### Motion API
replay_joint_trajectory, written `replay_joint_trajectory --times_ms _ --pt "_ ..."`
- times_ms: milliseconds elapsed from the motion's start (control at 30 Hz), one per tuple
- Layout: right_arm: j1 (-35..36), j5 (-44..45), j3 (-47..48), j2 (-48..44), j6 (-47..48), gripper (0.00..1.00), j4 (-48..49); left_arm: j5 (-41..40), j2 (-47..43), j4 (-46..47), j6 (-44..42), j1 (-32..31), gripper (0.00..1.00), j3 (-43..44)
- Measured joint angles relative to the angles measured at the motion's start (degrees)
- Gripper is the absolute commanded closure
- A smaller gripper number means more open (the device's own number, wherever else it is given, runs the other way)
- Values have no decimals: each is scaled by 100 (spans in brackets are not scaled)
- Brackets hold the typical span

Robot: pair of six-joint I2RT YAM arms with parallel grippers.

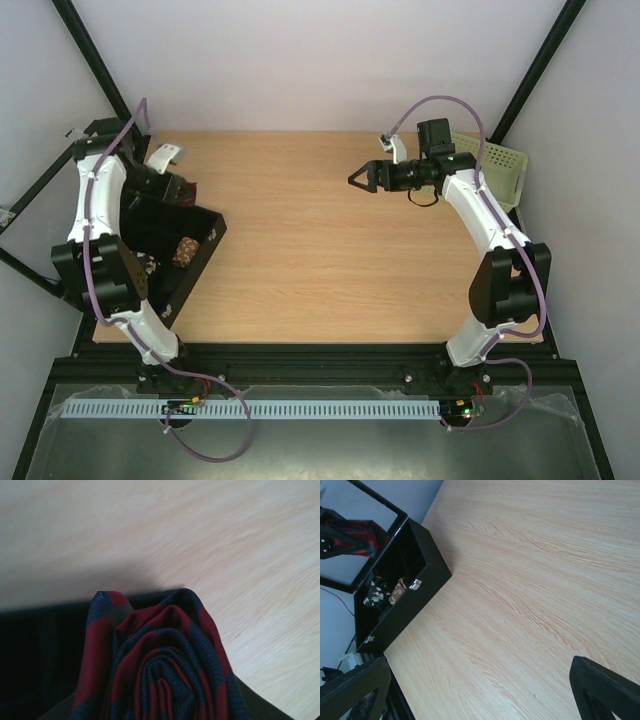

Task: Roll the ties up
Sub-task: Place the tie in the storage box.

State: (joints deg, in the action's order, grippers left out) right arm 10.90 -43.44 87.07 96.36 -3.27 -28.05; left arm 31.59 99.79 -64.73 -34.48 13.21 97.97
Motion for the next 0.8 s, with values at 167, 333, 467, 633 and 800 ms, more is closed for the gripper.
replay_joint_trajectory --times_ms 167,333,467,633,800 --pt "-17 118 -15 0 59 1 -66 -1080 411 -481 -466 645 90 -22" --pt "-17 192 -28 0 55 1 -61 -1794 474 -494 -675 955 98 -374" --pt "-17 223 -28 2 48 1 -59 -2098 603 -380 -647 883 98 -588" --pt "-17 289 -35 2 46 1 -59 -2350 658 -81 -619 741 98 -1060" --pt "-17 350 -96 2 48 2 -52 -2601 658 267 -610 610 97 -1519"
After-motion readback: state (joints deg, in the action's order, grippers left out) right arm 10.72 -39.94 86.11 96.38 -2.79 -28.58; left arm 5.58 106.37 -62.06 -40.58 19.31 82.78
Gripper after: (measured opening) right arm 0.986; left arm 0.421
